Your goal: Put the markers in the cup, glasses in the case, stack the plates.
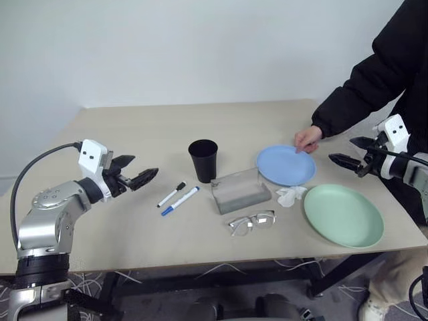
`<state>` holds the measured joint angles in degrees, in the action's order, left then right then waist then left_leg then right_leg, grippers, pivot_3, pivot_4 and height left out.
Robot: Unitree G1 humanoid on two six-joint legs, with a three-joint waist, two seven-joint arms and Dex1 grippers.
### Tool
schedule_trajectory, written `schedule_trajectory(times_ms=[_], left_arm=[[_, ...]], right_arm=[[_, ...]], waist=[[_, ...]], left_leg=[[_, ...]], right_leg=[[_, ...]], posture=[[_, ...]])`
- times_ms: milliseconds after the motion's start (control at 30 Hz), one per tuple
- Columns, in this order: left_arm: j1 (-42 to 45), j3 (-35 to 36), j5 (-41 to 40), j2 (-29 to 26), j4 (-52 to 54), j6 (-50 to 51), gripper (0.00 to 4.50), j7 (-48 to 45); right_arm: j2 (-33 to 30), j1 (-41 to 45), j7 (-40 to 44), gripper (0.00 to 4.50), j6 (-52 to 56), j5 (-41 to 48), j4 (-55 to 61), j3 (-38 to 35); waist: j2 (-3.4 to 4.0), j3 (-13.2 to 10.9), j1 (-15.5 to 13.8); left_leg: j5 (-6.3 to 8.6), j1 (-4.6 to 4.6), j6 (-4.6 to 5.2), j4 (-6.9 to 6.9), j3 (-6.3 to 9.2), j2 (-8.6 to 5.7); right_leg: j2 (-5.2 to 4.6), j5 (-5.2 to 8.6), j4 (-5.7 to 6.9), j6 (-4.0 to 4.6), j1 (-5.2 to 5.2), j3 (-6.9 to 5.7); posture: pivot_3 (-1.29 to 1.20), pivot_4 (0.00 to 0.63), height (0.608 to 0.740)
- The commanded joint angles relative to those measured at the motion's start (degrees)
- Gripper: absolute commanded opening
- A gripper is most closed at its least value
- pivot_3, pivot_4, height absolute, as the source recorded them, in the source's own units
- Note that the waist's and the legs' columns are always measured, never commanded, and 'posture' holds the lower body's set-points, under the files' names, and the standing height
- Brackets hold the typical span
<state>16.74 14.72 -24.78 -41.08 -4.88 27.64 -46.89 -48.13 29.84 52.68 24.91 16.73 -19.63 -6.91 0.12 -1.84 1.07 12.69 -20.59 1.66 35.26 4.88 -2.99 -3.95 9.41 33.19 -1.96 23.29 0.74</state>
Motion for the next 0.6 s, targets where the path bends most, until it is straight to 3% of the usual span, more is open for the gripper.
schedule_trajectory(times_ms=[33, 600], left_arm=[[2.9, -0.8, 0.2, 0.4, -0.2, -1.1, 4.47, -0.2], [1.5, -2.4, 0.5, 3.6, 2.2, -1.4, 4.47, 1.4]], right_arm=[[-2.2, -0.4, -0.2, 4.50, -0.6, 0.2, 1.7, -3.1], [-6.3, -3.2, 0.1, 4.50, 1.4, -0.3, -2.0, -5.5]], waist=[[0.00, 0.0, 0.0], [-0.01, 0.0, 0.0]], left_leg=[[0.00, 0.00, 0.01, 0.00, -0.03, 0.00], [-0.10, -0.02, 0.21, 0.01, -0.10, 0.04]], right_leg=[[-0.01, 0.00, 0.00, 0.00, 0.00, 0.01], [-0.01, -0.01, -0.12, -0.01, -0.03, 0.02]], posture=[[0.00, 0.000, 0.727], [0.00, 0.000, 0.727]])
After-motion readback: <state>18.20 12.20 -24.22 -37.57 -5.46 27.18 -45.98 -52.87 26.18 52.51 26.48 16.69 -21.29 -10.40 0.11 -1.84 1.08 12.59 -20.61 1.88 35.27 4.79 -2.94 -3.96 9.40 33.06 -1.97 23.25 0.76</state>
